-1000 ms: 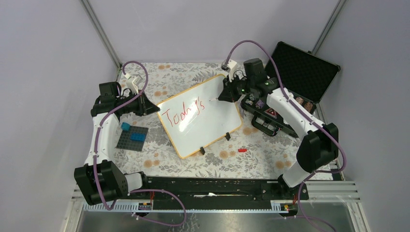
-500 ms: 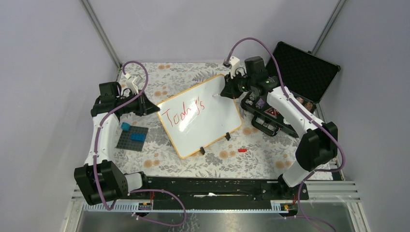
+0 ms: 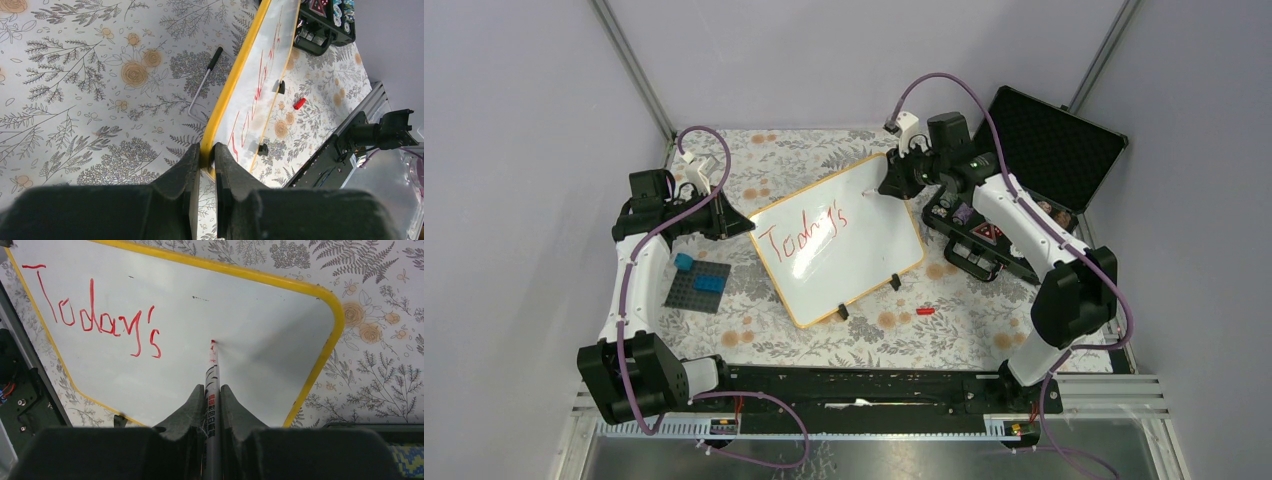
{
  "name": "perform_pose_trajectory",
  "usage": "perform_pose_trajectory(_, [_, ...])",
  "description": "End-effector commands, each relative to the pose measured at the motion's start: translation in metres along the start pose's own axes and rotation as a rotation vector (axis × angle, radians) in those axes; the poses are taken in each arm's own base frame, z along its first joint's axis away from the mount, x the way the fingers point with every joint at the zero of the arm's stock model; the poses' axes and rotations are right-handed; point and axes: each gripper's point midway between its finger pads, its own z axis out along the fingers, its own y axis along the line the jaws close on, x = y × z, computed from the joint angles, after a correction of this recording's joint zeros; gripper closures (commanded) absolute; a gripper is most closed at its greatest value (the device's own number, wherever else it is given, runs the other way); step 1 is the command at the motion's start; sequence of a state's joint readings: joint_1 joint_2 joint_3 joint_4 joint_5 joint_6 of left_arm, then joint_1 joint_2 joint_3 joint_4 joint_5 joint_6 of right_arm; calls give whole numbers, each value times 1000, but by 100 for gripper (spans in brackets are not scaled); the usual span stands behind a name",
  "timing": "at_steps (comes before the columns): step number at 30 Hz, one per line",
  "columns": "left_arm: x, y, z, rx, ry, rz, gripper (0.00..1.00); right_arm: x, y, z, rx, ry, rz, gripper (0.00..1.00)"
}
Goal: Write a sentence on the whiteboard
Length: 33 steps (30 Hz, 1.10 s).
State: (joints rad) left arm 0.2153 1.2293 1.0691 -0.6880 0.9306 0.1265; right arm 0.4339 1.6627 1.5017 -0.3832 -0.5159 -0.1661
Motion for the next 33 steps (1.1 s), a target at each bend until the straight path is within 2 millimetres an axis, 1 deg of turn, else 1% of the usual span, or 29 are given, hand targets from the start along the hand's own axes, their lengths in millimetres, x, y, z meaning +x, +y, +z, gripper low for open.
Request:
perform_pose_trajectory(1, [4, 1, 3, -12, 15, 29, 100, -25, 4, 1, -13, -59, -23, 100])
perform_pose_trajectory(8, [4, 2, 4, -13, 17, 29, 100, -17, 14, 7, -41, -39, -34, 100])
perform_pose_trajectory(17, [4, 2, 4, -13, 18, 31, 100, -6, 25, 7, -72, -14, -52, 100])
perform_pose_trajectory(25, [4, 1, 5, -10, 20, 30, 100, 9, 27, 3, -70, 8, -60, 100])
perform_pose_trajectory(33, [5, 1, 5, -14, 21, 33, 100, 12, 22, -1, -37, 18, -79, 100])
